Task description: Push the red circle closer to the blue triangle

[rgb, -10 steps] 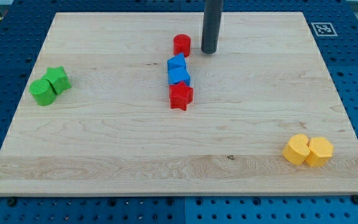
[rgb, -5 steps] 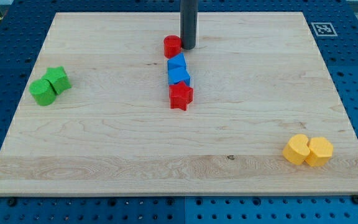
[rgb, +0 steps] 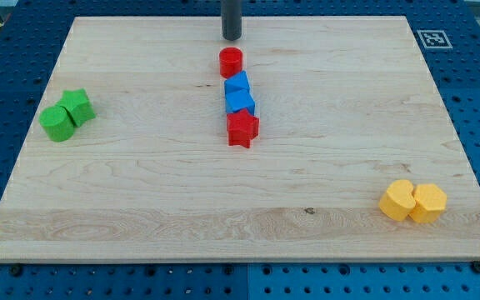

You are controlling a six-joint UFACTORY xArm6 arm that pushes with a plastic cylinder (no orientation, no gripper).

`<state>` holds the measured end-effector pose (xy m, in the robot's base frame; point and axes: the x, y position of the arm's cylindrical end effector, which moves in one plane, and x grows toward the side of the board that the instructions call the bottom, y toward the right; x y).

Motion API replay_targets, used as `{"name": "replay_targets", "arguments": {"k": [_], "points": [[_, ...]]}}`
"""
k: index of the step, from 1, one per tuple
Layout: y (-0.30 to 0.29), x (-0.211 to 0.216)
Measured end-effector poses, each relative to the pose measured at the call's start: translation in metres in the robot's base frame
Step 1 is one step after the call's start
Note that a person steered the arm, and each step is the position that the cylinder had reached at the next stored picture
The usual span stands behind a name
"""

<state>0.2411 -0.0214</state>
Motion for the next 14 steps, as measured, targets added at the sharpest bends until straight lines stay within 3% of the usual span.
{"name": "replay_targets", "arguments": {"k": [14], "points": [[-0.005,0.065]]}}
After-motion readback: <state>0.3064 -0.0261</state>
